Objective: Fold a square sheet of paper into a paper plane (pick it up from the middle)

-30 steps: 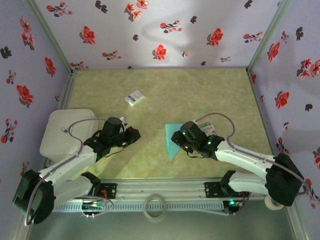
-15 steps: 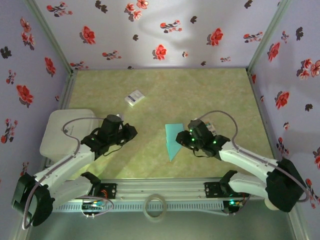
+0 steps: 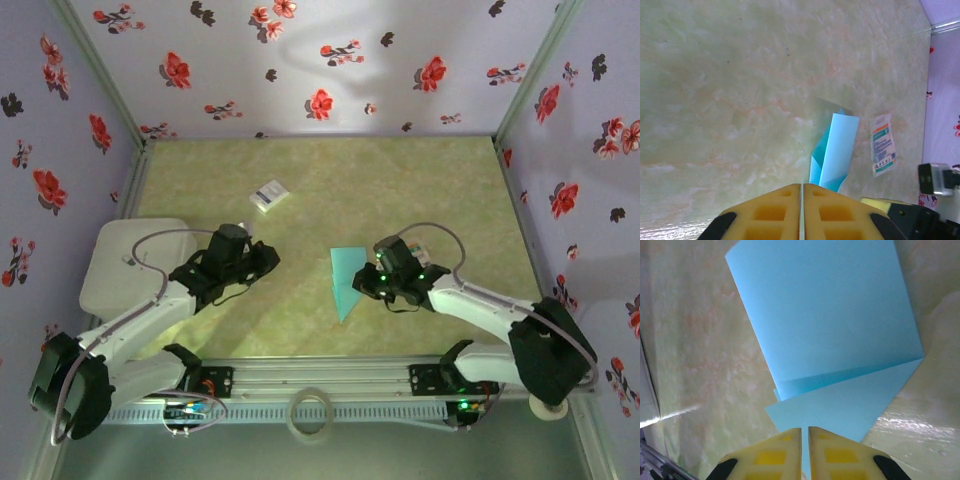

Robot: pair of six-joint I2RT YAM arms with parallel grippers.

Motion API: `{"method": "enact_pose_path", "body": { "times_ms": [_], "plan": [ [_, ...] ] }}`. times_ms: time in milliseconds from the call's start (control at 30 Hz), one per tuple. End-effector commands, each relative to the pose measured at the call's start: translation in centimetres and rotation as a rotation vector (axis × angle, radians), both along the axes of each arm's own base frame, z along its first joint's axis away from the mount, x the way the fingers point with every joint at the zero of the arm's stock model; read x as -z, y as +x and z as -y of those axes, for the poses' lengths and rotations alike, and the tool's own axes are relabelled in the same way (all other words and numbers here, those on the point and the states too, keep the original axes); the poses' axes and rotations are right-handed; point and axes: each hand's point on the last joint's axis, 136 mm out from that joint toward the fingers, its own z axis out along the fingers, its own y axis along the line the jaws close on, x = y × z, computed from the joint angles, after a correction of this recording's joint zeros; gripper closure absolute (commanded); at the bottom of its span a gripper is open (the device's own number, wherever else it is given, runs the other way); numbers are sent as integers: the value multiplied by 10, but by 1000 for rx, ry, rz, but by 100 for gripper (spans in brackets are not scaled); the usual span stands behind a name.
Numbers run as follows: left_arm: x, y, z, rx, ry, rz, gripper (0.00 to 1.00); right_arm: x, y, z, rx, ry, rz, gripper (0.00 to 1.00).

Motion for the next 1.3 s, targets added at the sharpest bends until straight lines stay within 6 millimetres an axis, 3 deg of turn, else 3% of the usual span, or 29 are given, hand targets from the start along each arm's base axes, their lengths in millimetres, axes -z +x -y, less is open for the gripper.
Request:
{"method": "enact_pose_path", "body": {
  "times_ms": [0, 367, 567, 700, 833, 1067, 1267],
  "plan": [
    [-2, -4, 1, 32, -1, 39, 90, -4, 8, -17, -7, 77, -13, 90],
    [3, -6, 2, 46, -9, 50, 89, 41, 12, -5, 143, -17, -161, 93],
    [5, -4, 7, 50, -16, 37, 90, 57, 11, -10, 324, 87, -220, 95],
    [7, -4, 8, 49, -19, 33, 90, 48, 11, -24, 370, 118, -183, 95],
    [8, -3, 13, 59, -29, 29, 91, 22, 15, -34, 334, 162, -124, 92],
    [-2, 3, 48, 141, -45, 60, 93, -16, 21, -6, 180, 86, 32, 79],
    [2, 4, 103, 269, -47, 43, 94, -3, 12, 19, 104, -4, -24, 78]
  ]
}}
